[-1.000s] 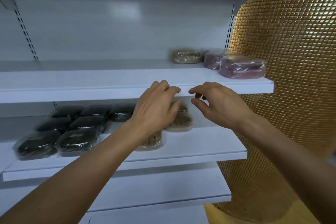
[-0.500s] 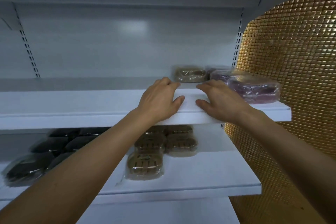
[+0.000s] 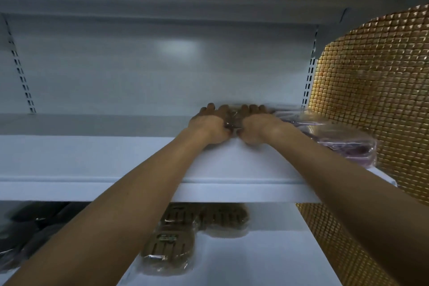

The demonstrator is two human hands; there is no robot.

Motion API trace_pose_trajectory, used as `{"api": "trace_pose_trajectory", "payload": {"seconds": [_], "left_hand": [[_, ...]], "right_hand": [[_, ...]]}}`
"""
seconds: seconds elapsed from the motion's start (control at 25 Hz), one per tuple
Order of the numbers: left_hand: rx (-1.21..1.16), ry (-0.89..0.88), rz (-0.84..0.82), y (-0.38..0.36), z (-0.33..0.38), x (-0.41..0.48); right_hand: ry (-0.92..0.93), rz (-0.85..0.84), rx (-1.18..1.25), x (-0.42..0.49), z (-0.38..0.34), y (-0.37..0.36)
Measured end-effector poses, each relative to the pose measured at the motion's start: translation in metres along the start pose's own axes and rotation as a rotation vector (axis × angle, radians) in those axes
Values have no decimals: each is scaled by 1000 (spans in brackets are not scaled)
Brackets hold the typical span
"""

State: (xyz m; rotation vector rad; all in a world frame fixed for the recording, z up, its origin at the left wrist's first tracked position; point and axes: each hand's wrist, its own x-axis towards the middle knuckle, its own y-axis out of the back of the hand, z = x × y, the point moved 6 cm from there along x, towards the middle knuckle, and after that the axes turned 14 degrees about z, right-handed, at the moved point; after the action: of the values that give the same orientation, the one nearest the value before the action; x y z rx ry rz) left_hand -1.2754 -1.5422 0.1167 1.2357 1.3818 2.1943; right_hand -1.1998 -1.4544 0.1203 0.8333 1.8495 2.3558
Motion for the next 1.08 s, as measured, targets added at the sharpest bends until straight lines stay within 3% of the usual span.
{"api": "trace_pose_trajectory", "payload": {"seconds": [0.12, 0.32, 0.6, 0.88, 1.08], "left_hand": [[-24, 63, -52, -10, -3, 18], [-111, 16, -139, -26, -2, 31], [-255, 9, -57, -21, -7, 33], [-211, 50, -42, -10, -15, 21], [-109, -53, -24, 2, -17, -5]], "right_hand": [[-42, -28, -58, 13, 5, -2], [-87, -3, -65, 26, 7, -6], [-158, 122, 49, 32, 9, -13], [-147, 90, 155, 21, 6, -7], [-70, 157, 155, -11, 3, 9]]}}
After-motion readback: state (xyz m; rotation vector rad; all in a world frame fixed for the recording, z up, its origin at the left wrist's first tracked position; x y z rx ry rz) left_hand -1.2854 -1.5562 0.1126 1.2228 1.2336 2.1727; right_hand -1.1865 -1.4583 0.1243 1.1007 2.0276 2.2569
